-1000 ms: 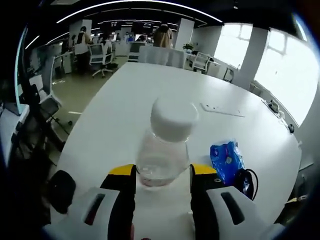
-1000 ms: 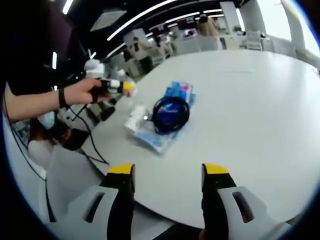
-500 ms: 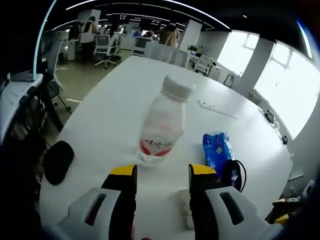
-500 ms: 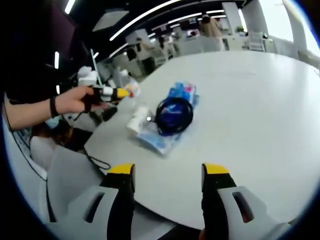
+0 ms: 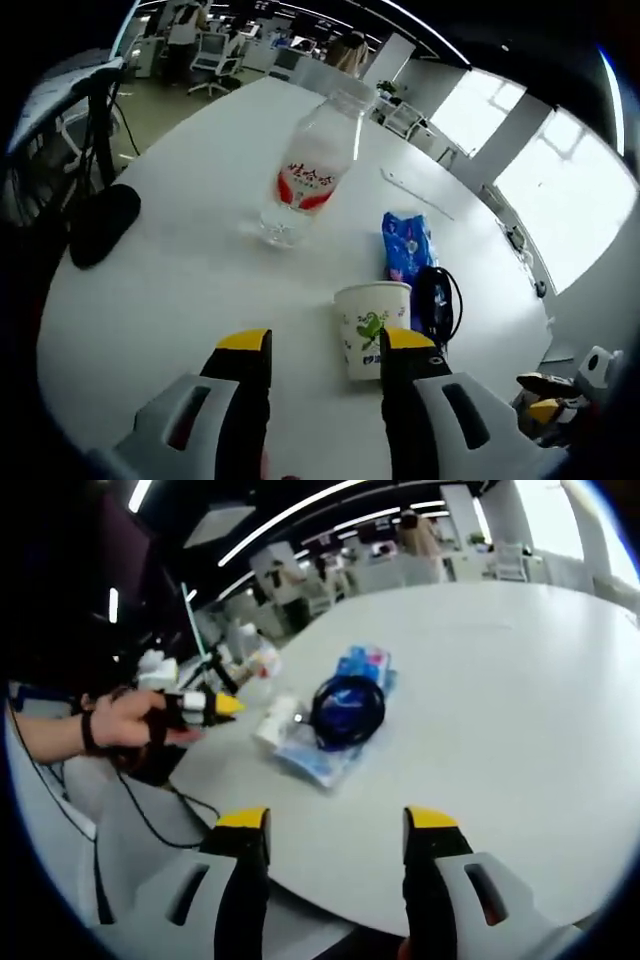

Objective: Arrange the tabletop items into an orderly group along one side of the table until the central work area is clear of visible clutter.

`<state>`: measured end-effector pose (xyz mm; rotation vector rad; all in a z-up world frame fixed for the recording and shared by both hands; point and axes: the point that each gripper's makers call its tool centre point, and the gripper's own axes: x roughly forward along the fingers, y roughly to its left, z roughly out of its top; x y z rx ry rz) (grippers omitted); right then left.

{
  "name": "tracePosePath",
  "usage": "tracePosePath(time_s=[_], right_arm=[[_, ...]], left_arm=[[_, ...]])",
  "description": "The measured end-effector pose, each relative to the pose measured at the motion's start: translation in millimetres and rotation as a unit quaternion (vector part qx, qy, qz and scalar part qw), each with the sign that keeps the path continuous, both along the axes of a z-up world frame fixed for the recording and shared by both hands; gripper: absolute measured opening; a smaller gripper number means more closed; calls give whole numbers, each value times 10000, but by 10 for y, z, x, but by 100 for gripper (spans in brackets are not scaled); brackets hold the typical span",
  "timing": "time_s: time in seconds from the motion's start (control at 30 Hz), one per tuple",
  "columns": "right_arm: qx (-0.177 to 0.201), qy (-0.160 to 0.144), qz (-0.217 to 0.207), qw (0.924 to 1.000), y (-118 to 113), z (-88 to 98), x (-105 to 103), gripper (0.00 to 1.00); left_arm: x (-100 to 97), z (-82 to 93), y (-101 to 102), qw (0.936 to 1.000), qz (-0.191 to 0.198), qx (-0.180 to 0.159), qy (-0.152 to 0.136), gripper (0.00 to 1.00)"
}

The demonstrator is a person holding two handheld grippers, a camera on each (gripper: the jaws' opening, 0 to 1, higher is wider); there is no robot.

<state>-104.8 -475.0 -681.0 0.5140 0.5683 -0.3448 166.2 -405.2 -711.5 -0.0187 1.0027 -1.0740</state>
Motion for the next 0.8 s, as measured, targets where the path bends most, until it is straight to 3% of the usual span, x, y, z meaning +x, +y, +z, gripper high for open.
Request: tracePosePath(time_s=[0.17,0.47,0.8], right_arm=[[7,-12,57,10000,18,-14,20,52],[-31,-9,116,9999,55,-16,4,52],[26,-18,61,10000,64,-54,-56,52]], left_arm=[[-106,-9,-1,9992,92,-182,330,44],[-158,-103,-94,9992,-93,-107,384,45],[-298,-222,-272,9961,-17,-168,871,48]])
